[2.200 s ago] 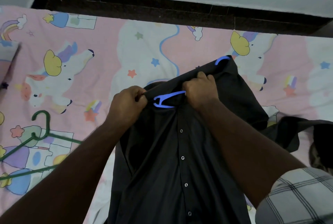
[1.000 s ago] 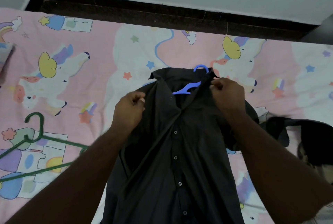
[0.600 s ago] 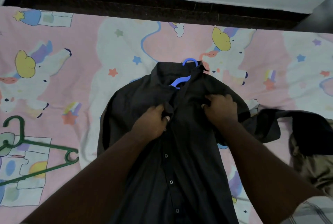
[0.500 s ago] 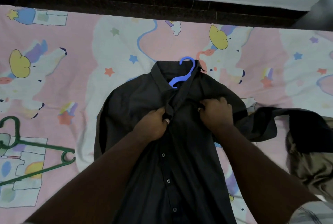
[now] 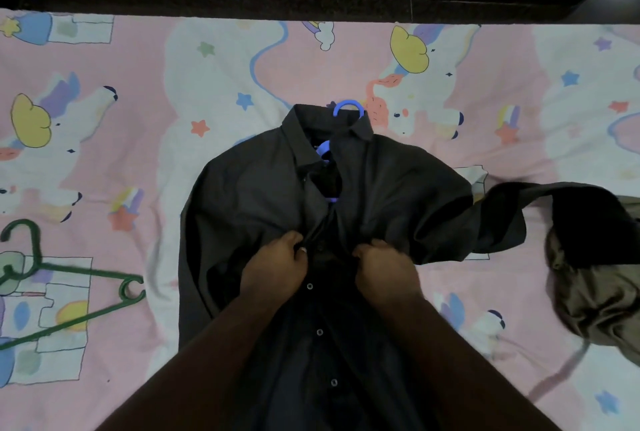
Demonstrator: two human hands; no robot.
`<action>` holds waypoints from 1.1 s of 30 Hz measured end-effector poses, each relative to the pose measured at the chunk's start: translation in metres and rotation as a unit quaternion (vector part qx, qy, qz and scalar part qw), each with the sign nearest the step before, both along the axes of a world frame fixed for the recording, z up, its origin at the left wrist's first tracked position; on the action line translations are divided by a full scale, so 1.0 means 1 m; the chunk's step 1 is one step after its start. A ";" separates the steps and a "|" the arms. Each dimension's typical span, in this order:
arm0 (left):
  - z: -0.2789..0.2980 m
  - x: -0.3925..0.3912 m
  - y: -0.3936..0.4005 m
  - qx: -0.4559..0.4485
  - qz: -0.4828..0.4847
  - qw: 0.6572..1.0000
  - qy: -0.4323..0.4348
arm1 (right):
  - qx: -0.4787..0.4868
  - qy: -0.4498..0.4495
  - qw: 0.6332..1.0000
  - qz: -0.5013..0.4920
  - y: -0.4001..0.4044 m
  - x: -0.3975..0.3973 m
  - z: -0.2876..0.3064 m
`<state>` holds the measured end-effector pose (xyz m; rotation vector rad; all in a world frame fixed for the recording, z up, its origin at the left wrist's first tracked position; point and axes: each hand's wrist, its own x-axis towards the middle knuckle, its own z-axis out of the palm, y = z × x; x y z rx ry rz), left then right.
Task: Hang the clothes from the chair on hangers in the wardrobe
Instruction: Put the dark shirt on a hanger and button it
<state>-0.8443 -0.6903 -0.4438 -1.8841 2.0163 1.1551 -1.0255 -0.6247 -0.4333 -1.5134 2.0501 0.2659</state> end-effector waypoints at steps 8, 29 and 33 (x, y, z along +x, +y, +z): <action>0.006 0.013 0.017 0.080 0.009 0.997 -0.003 | 0.060 -0.049 0.996 -0.048 0.027 -0.010 0.014; -0.014 -0.030 -0.005 -0.043 -0.031 0.988 0.148 | -0.148 -0.175 0.953 -0.198 -0.045 0.010 -0.009; -0.016 -0.025 0.000 -0.057 -0.036 0.992 0.110 | -0.134 -0.210 0.928 -0.276 -0.029 0.004 -0.012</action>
